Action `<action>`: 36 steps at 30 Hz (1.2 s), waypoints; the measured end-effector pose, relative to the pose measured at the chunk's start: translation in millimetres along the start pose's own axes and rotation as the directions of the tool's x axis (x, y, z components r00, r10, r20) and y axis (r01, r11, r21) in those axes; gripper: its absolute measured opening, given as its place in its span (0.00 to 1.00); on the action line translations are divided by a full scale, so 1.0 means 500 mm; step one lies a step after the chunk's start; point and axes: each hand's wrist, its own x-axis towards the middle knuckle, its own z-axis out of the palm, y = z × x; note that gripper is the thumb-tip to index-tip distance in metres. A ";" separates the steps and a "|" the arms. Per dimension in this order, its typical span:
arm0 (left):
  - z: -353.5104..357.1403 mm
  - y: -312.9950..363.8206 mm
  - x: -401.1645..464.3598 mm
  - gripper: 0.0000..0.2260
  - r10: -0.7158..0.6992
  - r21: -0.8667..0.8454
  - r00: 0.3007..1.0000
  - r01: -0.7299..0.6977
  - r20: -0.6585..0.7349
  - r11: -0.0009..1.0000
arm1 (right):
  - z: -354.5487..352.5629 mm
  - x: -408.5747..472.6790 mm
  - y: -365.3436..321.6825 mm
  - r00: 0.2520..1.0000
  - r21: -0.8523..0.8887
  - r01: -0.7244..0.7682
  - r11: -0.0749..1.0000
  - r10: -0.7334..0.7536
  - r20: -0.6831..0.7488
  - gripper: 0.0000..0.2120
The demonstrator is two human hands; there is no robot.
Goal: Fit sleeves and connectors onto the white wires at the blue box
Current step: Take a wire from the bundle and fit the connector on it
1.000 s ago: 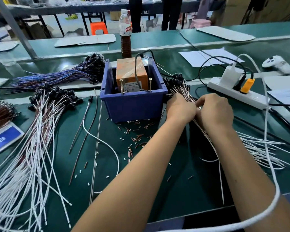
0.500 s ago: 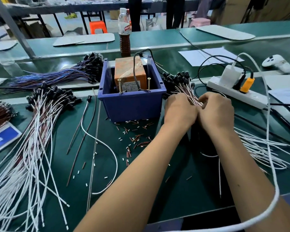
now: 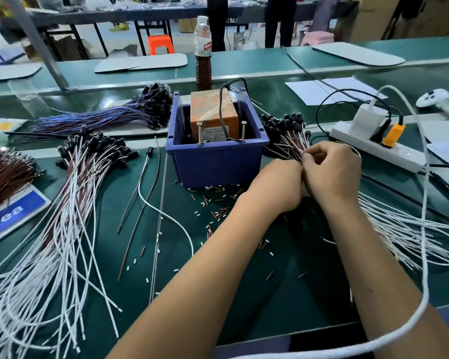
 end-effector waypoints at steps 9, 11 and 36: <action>-0.093 -0.093 -0.051 0.22 -0.025 -0.194 0.993 0.047 0.115 0.980 | -0.012 0.018 0.001 0.984 0.136 -0.142 0.980 0.155 -0.090 0.09; -0.098 -0.117 -0.053 0.19 -0.072 -0.221 0.991 0.096 0.114 0.970 | 0.000 0.014 -0.002 0.997 0.002 -0.076 0.997 0.076 -0.002 0.07; -0.187 -0.374 -0.213 0.06 -0.628 -0.119 0.729 0.622 -0.273 0.774 | 0.168 -0.208 -0.257 0.674 0.077 0.391 0.917 -0.343 0.654 0.08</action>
